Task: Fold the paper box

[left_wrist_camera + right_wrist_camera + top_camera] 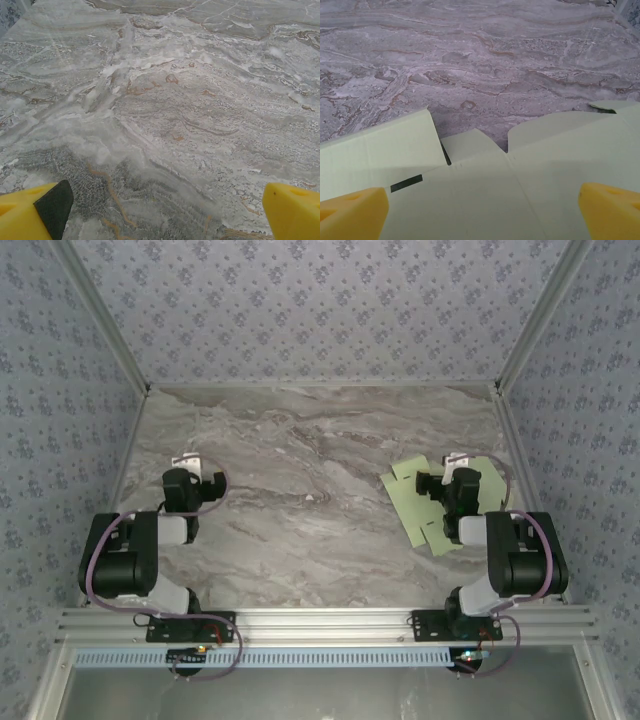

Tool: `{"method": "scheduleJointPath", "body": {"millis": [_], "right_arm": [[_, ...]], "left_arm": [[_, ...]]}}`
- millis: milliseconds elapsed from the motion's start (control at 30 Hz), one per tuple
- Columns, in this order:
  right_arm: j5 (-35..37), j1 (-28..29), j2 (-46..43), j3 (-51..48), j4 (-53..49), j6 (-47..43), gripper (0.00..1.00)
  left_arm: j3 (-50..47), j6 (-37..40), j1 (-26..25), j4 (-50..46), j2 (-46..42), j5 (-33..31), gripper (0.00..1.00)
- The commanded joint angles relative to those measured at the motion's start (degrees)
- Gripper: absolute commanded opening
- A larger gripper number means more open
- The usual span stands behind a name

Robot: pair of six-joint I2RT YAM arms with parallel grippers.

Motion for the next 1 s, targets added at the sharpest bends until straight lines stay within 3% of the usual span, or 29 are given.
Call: {"method": "scheduleJointPath", "body": {"millis": [0,967], "right_arm": [[-0.51,-0.52,0.81,1.49,1.47,-0.87,1.00],[-0.91,-0.71,0.72,1.46,1.56,-0.78,1.00]], "left_arm": [[1.75,0.90,0.30,2.51,0.91,1.31,0.99],[1.84,-0.21,0.83,2.27,0.94,0.35,0.99]]}}
